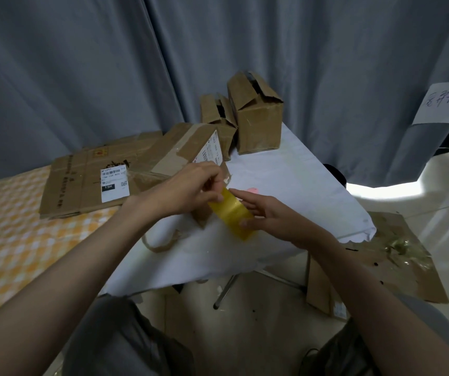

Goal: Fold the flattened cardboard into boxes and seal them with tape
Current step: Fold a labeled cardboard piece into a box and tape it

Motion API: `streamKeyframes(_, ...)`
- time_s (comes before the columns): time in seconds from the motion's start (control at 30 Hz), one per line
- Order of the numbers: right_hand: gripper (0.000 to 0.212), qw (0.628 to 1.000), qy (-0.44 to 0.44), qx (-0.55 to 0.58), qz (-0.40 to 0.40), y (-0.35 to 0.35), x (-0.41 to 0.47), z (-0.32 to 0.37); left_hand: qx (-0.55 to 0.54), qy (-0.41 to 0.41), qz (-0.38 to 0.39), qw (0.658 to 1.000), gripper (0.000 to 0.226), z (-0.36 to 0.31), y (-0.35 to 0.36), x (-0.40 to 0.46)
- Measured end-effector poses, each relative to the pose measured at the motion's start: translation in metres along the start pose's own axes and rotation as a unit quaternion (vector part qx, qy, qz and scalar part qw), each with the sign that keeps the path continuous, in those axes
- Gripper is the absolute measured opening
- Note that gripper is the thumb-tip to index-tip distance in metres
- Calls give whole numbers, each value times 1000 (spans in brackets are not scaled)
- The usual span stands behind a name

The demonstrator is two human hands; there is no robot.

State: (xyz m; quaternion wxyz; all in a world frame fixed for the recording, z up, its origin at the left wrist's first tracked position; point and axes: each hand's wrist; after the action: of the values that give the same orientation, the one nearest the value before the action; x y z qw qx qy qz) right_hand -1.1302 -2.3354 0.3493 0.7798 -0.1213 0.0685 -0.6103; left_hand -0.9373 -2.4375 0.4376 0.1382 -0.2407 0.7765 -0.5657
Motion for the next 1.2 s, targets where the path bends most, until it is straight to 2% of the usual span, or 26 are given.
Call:
streamKeyframes(0.13,46,999,-24,26,-26,-1,-5,7,7,-30,-40,999,19,7,7,4)
streamKeyframes(0.37,41,995,-54,62,-52,-13,-11,24,-38,-34,-55,997,16,-3,-4,-6)
streamKeyframes(0.43,38,996,-64,35,-59,-14,-11,26,-50,-34,-36,998,15,-11,-15,-8)
streamKeyframes(0.57,25,986,-65,-92,-121,-17,-7,19,-85,-9,0,996,15,-35,-35,-7)
streamKeyframes(0.73,7,984,-93,-62,-140,-25,-14,17,-93,-8,1,996,9,-41,-45,13)
streamKeyframes(1.03,10,984,-109,-23,-140,-37,-24,12,-94,-51,28,994,21,-28,-23,55)
streamKeyframes(1.2,13,980,-93,-40,-173,-49,-26,11,-66,-56,-39,995,22,-41,-5,74)
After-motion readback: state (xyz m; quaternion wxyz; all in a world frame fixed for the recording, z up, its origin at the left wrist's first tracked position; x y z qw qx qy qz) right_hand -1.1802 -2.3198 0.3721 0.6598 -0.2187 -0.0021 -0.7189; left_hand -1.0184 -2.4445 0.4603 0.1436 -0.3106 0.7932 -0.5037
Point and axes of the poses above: each hand's wrist, its own x-axis towards the middle knuckle, its own y-axis out of the palm, z = x × y
